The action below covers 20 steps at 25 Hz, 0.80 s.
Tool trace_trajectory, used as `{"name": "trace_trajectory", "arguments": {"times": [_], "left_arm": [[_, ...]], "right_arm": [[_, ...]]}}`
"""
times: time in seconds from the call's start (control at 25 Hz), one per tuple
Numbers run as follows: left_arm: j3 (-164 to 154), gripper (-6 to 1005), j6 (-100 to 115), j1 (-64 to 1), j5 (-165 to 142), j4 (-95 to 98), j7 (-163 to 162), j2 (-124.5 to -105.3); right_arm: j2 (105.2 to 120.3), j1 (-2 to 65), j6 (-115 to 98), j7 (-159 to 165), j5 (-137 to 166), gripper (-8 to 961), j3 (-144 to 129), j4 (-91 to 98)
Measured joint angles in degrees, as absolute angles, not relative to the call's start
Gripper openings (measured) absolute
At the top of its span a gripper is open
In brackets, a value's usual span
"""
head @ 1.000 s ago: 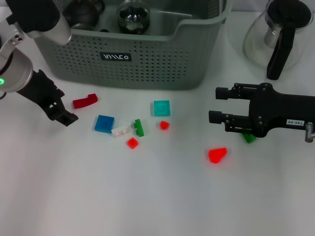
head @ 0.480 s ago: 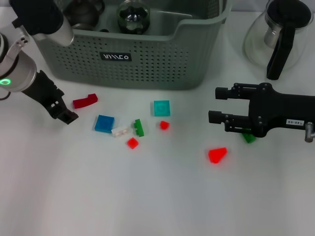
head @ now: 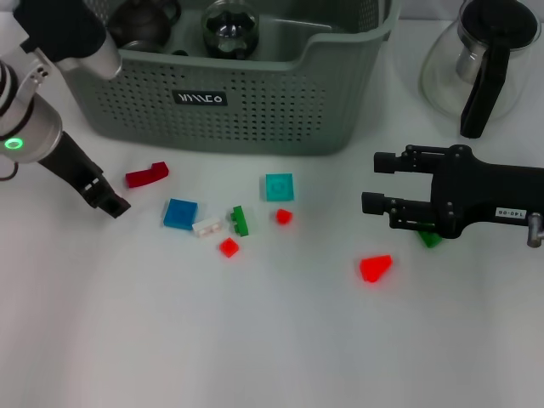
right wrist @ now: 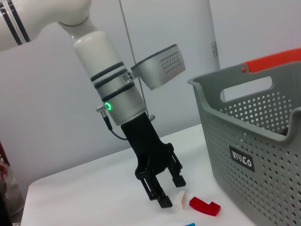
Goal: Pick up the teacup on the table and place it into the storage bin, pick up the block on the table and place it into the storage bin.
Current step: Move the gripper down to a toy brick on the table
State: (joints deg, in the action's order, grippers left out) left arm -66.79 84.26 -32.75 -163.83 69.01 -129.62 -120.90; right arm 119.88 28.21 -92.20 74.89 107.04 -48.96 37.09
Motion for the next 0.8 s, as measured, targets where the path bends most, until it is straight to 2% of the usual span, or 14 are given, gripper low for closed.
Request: {"name": "trace_trajectory", "arguments": {"times": [0.8], "left_arm": [[-67.2,701,80.6,-33.9,-163.8,63.9,-132.0,-120.23]], "right_arm": [[119.81,28.1,-92.3,74.8,107.1,674,-49.0,36.5]]}}
